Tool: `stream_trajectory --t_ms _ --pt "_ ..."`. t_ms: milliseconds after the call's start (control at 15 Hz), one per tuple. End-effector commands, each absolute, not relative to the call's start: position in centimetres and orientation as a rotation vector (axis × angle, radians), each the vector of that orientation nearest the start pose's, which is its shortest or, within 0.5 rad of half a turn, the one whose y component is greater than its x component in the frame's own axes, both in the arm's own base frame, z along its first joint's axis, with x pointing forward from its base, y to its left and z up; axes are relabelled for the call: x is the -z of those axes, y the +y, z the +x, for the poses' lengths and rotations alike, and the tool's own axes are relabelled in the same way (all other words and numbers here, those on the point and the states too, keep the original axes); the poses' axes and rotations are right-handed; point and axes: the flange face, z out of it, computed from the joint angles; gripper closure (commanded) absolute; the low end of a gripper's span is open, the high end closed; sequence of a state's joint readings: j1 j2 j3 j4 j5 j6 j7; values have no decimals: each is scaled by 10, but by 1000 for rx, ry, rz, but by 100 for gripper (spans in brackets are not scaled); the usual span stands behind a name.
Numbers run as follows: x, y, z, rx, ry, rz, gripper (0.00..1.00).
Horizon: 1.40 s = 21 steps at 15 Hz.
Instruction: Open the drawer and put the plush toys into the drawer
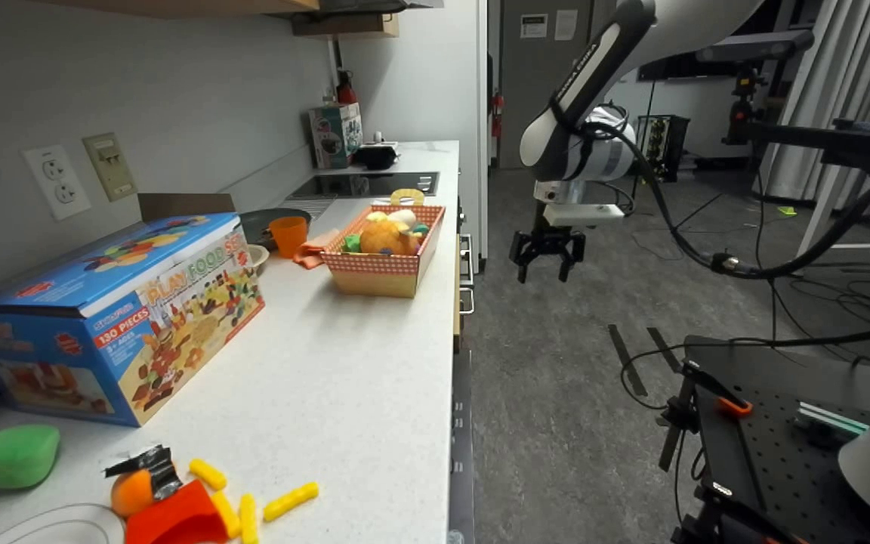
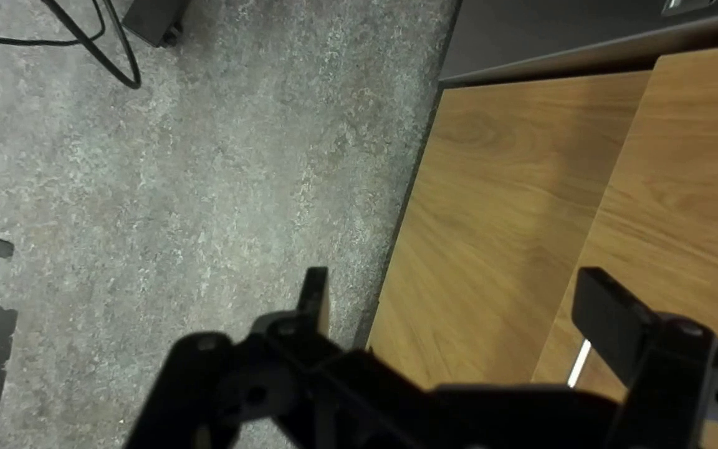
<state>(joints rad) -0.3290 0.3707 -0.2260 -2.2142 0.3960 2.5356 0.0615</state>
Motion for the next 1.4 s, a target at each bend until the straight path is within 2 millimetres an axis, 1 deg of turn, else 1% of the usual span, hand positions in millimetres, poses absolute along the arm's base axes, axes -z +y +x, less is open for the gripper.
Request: stream_trajectory --t_ms 0,67,133,267,467,733,1000,1133,1333 --pt "-191 -321 491 69 1379 -2598 0" --pt "-190 -326 497 72 1401 -2580 0" --pt "-194 -313 479 42 1392 -2623 0" --pt "-191 -321 489 61 1403 -2612 0" --pt "-189 -322 493 64 1402 -2613 0" --pt "-174 -332 496 159 1461 -2526 0" --pt "-151 -344 500 249 1490 -2489 0" --pt "-141 -349 506 286 1469 -2490 0" --pt "-139 -348 521 340 1415 -2503 0"
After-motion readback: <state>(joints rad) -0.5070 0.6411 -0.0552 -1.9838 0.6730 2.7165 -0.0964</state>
